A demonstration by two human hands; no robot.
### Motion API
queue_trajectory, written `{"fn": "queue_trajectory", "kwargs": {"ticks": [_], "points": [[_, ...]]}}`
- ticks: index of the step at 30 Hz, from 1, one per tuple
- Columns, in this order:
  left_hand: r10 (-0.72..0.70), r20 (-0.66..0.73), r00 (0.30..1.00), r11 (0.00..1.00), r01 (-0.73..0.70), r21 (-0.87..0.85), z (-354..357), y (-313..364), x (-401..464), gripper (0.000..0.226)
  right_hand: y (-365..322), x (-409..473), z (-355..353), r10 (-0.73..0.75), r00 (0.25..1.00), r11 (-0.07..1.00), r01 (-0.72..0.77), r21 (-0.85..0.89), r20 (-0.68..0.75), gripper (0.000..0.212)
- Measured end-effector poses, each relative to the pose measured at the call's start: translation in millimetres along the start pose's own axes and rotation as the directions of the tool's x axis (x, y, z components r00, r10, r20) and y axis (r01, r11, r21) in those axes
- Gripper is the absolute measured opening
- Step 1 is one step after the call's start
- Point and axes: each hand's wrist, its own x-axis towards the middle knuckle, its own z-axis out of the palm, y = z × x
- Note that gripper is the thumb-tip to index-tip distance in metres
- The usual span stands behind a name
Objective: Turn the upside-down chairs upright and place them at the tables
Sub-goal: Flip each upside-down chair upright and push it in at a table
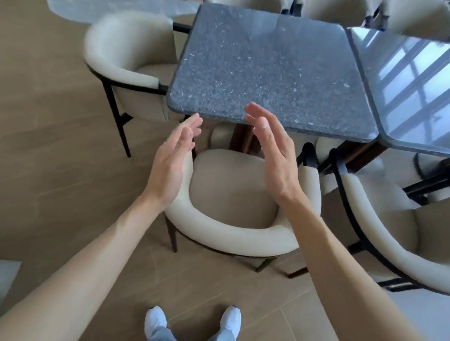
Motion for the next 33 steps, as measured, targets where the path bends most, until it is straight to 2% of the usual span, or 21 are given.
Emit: {"fn": "queue_trajectory", "kwargs": {"ticks": [2, 5, 11, 19, 23, 28, 33], "points": [[0.057, -0.07, 0.996, 0.995, -0.062, -0.072, -17, 21, -8, 0.048, -34, 3, 11, -0.097, 0.995, 0.993, 0.099, 0.065, -0.029, 0.051], [0.104, -0.168, 0.98, 0.985, -0.126, -0.121, -52, 51, -12, 0.051, -76, 7, 41, -0.168, 0.984, 0.979, 0.174, 0.102, -0.065, 0.052], [0.236, -0.22, 0.947, 0.968, -0.248, -0.029, -146, 89, -5, 0.058, -107, 19, 125, -0.225, 0.964, 0.955, 0.247, 0.163, -0.141, 0.045], [0.261, -0.222, 0.939, 0.964, -0.264, 0.02, -273, 105, 12, 0.05, -102, 35, 248, -0.134, 0.977, 0.97, 0.163, 0.178, -0.168, 0.039], [0.255, -0.221, 0.941, 0.964, -0.266, -0.019, -314, 93, 34, 0.06, -90, 56, 294, -0.083, 0.985, 0.987, 0.102, 0.124, -0.152, 0.043], [0.224, -0.223, 0.949, 0.97, -0.24, -0.046, -367, 66, 87, 0.058, -72, 120, 345, -0.057, 0.984, 0.99, 0.078, 0.12, -0.169, 0.047], [0.205, -0.247, 0.947, 0.977, -0.215, -0.013, -439, 45, 173, 0.06, -52, 218, 412, -0.049, 0.98, 0.979, 0.085, 0.183, -0.192, 0.037]]}}
